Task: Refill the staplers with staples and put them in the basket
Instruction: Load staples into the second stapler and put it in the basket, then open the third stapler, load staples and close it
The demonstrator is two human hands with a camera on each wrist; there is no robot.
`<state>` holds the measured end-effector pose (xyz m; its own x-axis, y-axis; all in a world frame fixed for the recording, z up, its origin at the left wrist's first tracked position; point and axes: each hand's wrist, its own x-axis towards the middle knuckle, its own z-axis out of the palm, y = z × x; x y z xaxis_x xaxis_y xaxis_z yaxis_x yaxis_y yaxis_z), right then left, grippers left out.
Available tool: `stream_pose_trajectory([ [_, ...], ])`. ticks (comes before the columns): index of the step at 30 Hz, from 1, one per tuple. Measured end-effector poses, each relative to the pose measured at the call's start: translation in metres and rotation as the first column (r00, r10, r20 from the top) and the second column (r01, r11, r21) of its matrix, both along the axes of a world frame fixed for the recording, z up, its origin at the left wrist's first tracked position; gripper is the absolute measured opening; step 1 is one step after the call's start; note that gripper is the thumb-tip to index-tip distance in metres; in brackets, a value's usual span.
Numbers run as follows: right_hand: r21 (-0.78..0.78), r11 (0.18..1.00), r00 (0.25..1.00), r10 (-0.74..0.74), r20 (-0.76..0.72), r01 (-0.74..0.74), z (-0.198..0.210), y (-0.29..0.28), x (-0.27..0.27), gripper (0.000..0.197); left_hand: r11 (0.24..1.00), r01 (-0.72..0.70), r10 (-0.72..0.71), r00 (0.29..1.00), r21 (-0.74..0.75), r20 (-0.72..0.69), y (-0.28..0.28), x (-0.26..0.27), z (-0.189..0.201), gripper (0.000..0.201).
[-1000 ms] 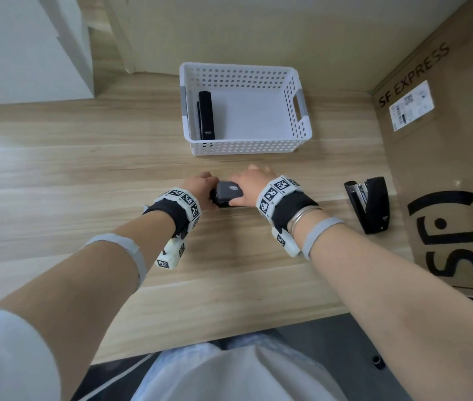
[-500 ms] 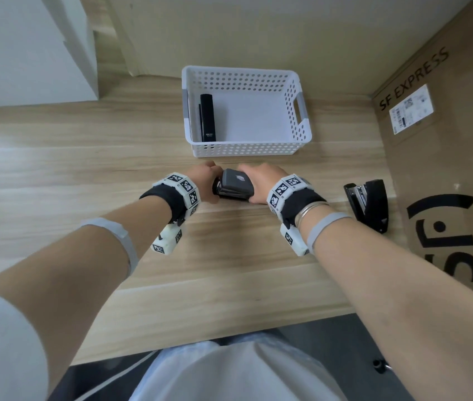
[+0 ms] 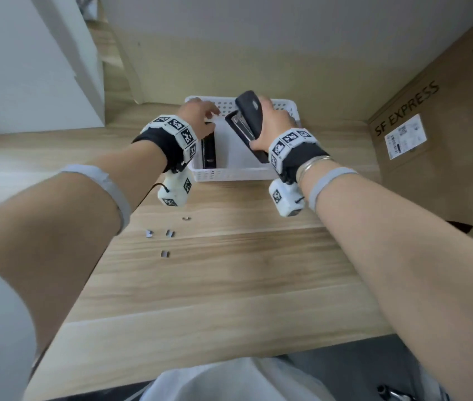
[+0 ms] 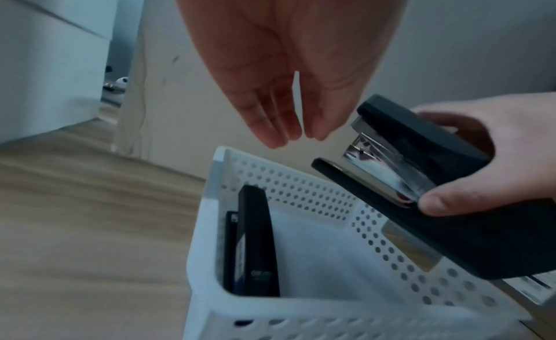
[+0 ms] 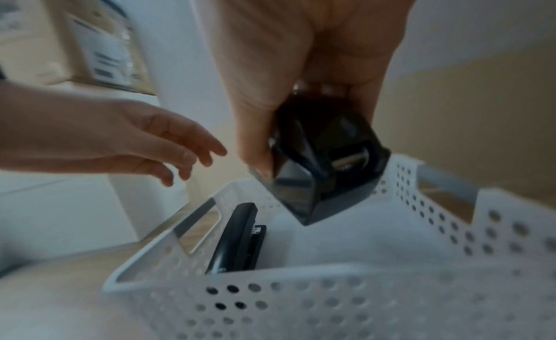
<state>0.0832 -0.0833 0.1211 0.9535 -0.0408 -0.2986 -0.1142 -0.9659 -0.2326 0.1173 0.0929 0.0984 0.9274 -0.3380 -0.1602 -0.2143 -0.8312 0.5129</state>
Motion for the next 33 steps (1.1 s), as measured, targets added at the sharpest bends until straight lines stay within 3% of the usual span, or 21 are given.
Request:
stream_pose_trajectory([
  [8, 0.076, 0.956, 0.955, -0.274, -0.116, 0.284, -0.067, 0.016, 0.038, 0.081, 0.971, -0.128, 0.137, 0.990, 0.199, -0.028, 0.009, 0.023, -0.054, 0.026],
  [10, 0.093, 0.945, 0.944, -0.300, -0.137, 0.313, -0.078, 0.018, 0.045, 0.080, 0.975, -0.127, 0.131, 0.991, 0.181, -0.013, 0.011, 0.025, -0.061, 0.026],
  [15, 0.074, 0.934, 0.927, -0.333, -0.175, 0.350, -0.099, 0.025, 0.050, 0.100, 0.988, -0.136, 0.134, 0.991, 0.078, 0.031, 0.014, 0.028, -0.069, 0.031],
  [21, 0.088, 0.932, 0.929, -0.336, -0.155, 0.351, -0.103, 0.024, 0.047, 0.104, 0.988, -0.126, 0.122, 0.991, 0.093, 0.045, 0.010, 0.025, -0.068, 0.031],
  [28, 0.145, 0.860, 0.865, -0.500, 0.048, 0.489, -0.066, -0.010, 0.013, 0.056, 0.991, -0.091, 0.080, 0.991, 0.098, 0.109, -0.020, 0.005, -0.047, 0.029],
  [33, 0.009, 0.818, 0.816, -0.574, 0.073, 0.575, -0.051, -0.067, -0.047, 0.044, 0.999, 0.000, -0.005, 0.995, 0.053, 0.097, -0.059, -0.026, -0.036, 0.030],
])
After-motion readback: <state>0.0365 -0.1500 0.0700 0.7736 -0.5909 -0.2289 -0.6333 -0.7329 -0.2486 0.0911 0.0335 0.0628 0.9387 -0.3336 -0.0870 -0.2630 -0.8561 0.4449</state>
